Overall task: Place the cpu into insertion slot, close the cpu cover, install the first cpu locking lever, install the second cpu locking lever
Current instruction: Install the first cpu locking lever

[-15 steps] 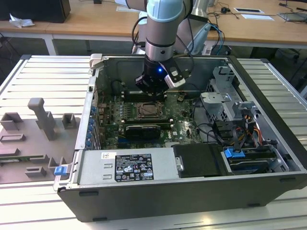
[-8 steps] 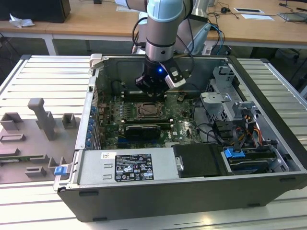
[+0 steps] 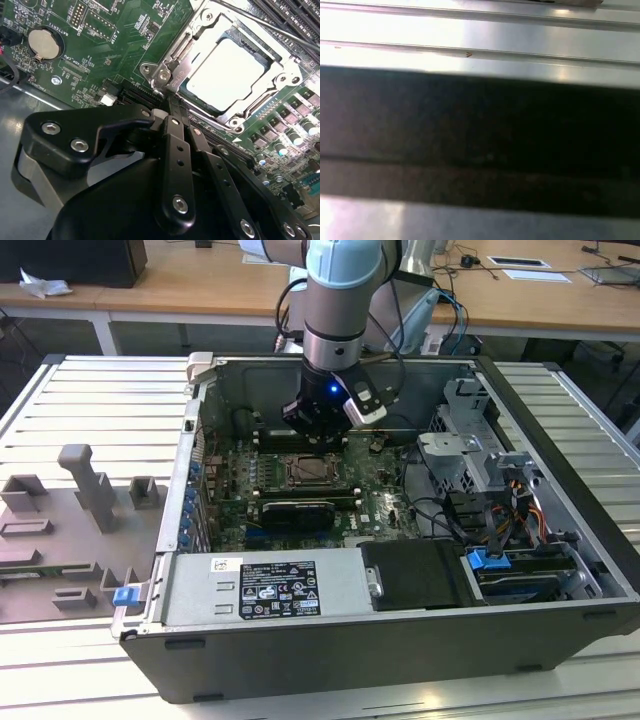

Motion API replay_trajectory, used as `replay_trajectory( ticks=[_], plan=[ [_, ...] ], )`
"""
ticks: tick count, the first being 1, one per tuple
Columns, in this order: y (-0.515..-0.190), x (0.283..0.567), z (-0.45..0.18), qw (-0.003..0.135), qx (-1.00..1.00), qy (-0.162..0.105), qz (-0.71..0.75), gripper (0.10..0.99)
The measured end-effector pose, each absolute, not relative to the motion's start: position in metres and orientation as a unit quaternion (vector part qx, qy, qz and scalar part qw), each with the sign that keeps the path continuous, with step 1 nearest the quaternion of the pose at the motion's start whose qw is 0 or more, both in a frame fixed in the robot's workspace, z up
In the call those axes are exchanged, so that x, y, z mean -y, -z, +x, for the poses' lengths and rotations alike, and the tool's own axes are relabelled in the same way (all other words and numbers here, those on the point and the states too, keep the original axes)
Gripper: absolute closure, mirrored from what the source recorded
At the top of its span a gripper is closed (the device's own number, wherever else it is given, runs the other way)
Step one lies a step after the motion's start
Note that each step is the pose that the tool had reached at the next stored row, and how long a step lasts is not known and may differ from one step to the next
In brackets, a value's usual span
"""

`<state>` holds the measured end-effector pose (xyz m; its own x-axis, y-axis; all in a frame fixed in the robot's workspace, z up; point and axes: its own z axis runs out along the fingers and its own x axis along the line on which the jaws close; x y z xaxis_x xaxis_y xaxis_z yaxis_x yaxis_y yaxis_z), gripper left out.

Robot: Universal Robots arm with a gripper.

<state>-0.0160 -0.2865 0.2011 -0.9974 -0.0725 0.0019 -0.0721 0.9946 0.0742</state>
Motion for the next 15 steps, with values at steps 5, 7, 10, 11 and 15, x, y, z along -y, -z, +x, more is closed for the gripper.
replay_trajectory(
  ticks=[5, 7, 10, 11, 15],
  plan=[
    [-0.204, 0.286, -0.016, 0.002, 0.999, 0.038, 0.036, 0.98],
    [-0.208, 0.286, -0.016, 0.002, 0.999, 0.038, 0.036, 0.98],
    [-0.215, 0.286, -0.016, 0.002, 0.999, 0.038, 0.036, 0.98],
    [-0.215, 0.287, -0.016, 0.002, 0.999, 0.038, 0.036, 0.98],
    [-0.215, 0.289, -0.016, 0.002, 0.999, 0.038, 0.036, 0.98]
  ],
)
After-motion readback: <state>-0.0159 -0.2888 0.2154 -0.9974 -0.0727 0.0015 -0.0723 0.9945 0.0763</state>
